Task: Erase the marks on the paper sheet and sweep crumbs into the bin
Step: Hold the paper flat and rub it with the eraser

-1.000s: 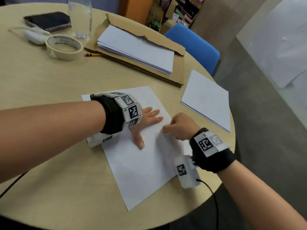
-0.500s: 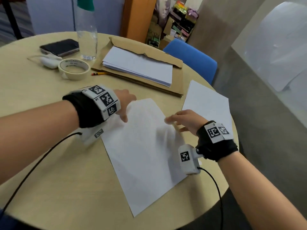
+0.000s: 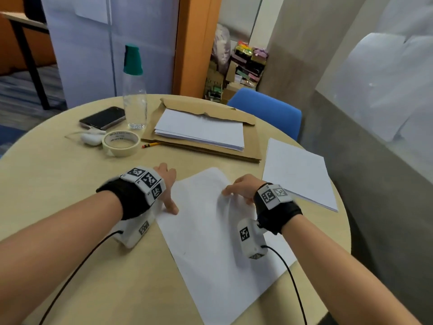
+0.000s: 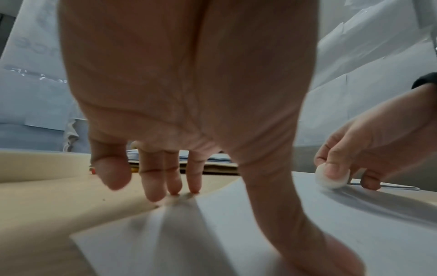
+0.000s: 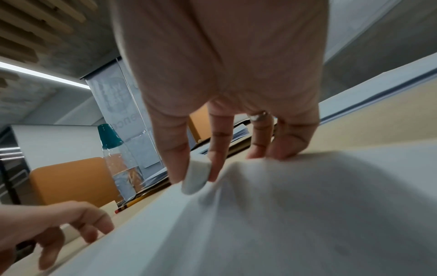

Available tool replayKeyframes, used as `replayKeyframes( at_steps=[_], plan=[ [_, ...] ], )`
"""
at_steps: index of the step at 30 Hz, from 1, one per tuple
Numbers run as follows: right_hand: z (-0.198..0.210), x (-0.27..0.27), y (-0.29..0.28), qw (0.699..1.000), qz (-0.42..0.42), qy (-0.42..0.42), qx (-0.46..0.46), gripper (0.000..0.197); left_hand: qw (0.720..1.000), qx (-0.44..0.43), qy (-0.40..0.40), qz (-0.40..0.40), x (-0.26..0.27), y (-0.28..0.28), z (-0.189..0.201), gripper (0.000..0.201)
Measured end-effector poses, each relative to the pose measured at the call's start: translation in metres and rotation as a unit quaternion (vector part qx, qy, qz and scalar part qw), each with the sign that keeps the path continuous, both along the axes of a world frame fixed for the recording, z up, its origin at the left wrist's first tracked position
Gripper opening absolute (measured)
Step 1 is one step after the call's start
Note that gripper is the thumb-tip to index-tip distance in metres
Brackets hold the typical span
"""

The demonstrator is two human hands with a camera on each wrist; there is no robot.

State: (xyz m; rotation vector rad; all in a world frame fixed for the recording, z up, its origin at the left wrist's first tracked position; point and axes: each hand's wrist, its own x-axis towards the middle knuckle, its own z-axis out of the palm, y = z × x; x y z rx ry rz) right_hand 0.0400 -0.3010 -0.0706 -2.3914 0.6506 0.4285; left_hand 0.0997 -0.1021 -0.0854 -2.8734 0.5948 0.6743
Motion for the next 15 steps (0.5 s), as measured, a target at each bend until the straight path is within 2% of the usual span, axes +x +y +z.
replayKeyframes(
  at_steps=[4,10,15],
  plan=[
    [0.000,0.001,-0.001,1.000,-0.013,-0.009,0.014,0.034,1.000,-0.026,-0.002,0.009,0.005,0.002,-0.004,0.094],
    [0.002,-0.006,0.000,1.000,0.021,0.014,0.005,0.026,0.999,-0.050,0.010,0.012,0.012,0.004,-0.008,0.085],
    [-0.005,-0.008,0.002,0.996,0.006,-0.053,0.068,0.024,0.996,-0.073,0.037,0.023,0.020,0.006,-0.009,0.067]
  ],
)
